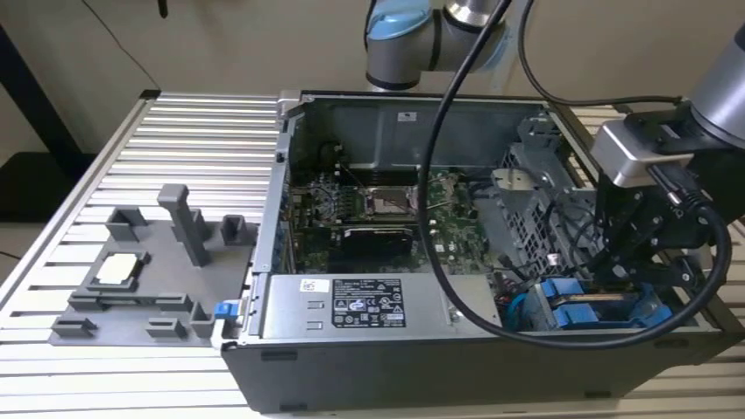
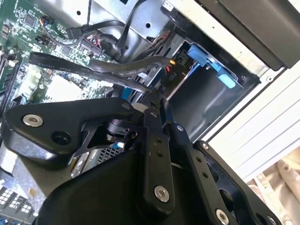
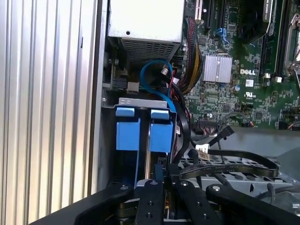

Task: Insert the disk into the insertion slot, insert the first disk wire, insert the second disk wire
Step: 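Insert the second disk wire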

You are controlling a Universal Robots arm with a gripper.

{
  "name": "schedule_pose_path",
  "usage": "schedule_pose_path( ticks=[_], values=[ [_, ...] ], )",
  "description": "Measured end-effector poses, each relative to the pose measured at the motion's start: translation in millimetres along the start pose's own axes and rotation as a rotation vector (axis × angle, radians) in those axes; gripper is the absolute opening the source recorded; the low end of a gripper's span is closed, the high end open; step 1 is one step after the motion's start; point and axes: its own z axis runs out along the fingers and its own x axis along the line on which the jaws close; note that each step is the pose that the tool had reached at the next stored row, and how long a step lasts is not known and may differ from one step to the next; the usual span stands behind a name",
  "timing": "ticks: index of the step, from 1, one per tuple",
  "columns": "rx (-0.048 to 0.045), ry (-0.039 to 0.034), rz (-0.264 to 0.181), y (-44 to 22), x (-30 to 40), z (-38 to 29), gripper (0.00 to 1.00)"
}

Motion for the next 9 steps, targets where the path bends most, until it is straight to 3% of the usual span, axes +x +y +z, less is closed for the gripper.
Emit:
schedule_pose_path(
  ticks=[9],
  values=[
    [0.0001, 0.0000, 0.000, -1.8, 0.3, 3.8, 0.16]
  ],
)
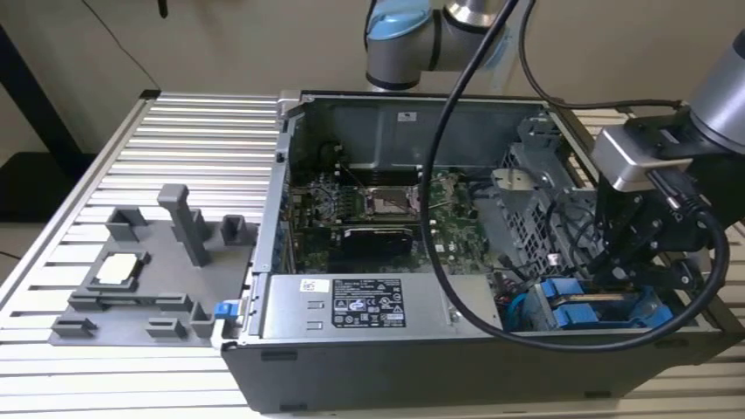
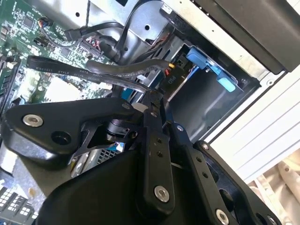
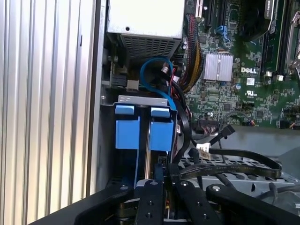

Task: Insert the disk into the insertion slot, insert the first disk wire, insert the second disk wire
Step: 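Insert the second disk wire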

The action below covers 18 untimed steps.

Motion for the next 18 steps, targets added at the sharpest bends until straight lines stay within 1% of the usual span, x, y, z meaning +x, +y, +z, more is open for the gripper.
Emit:
schedule_pose_path(
  ticks=[3, 6, 11, 18],
  values=[
    [0.0001, -0.0015, 0.000, -0.1, 0.1, 1.4, 0.16],
    [0.0000, -0.0011, 0.000, -0.1, 0.1, 2.0, 0.16],
    [0.0000, -0.0007, 0.001, -0.1, 0.3, 5.2, 0.16],
    [0.0001, -0.0013, 0.001, -0.1, 0.6, 5.5, 0.16]
  ],
)
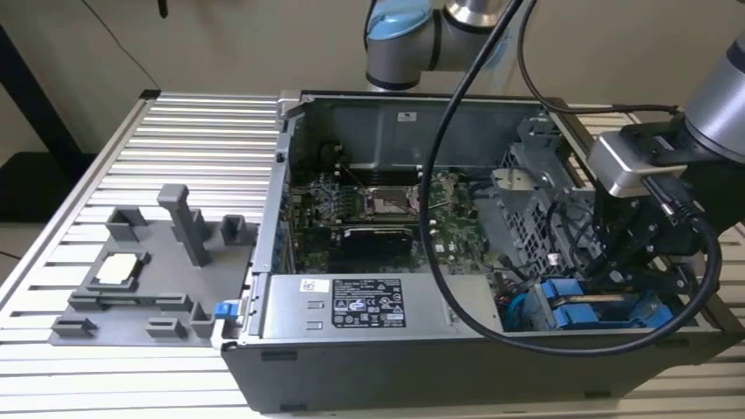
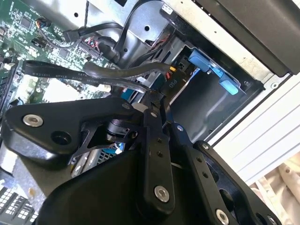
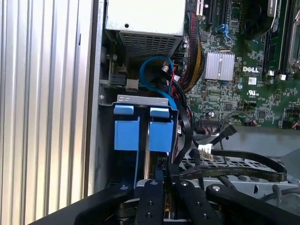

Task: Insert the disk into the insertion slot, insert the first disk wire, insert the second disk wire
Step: 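Insert the second disk wire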

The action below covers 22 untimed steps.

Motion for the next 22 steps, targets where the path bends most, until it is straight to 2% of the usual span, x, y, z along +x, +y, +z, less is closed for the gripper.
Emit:
schedule_pose_path(
  ticks=[3, 4, 6, 11, 16, 19, 22],
  values=[
    [0.0000, -0.0003, 0.000, 0.0, 0.2, 0.2, 0.18],
    [0.0000, -0.0002, 0.000, 0.0, 0.4, 0.1, 0.24],
    [0.0001, -0.0032, 0.000, 0.1, 0.9, -2.4, 0.24],
    [-0.0065, -0.0074, 0.000, 0.0, 1.5, -17.3, 0.24],
    [-0.0105, -0.0078, 0.002, -0.1, 0.7, -37.6, 0.24],
    [-0.0105, -0.0079, 0.005, -0.1, 0.3, -46.1, 0.24],
    [-0.0104, -0.0080, 0.005, -0.1, 0.3, -48.0, 0.24]
  ],
)
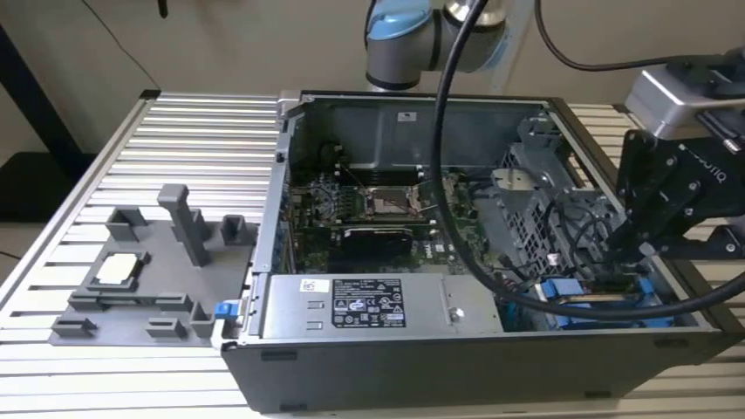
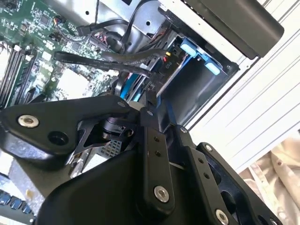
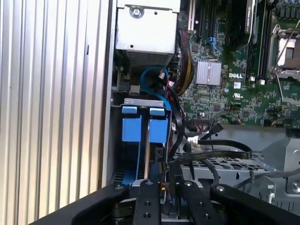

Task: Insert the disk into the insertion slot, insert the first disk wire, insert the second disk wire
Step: 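Insert the second disk wire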

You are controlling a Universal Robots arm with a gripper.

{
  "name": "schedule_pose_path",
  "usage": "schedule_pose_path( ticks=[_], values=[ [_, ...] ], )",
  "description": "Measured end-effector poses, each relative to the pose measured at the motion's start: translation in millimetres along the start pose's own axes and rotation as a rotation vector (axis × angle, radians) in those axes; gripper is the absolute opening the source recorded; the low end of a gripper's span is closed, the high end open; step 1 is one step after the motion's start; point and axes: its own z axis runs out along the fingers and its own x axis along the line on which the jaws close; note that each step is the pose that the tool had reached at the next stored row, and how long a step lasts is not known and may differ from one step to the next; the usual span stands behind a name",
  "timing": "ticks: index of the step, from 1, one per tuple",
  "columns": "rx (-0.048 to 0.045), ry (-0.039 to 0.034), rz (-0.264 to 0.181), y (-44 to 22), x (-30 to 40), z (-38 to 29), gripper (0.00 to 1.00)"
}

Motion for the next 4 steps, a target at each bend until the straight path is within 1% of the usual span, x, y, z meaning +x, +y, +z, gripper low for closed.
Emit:
schedule_pose_path(
  ticks=[4],
  values=[
    [0.0000, 0.0001, 0.000, 0.1, -0.2, -2.4, 0.24]
  ],
)
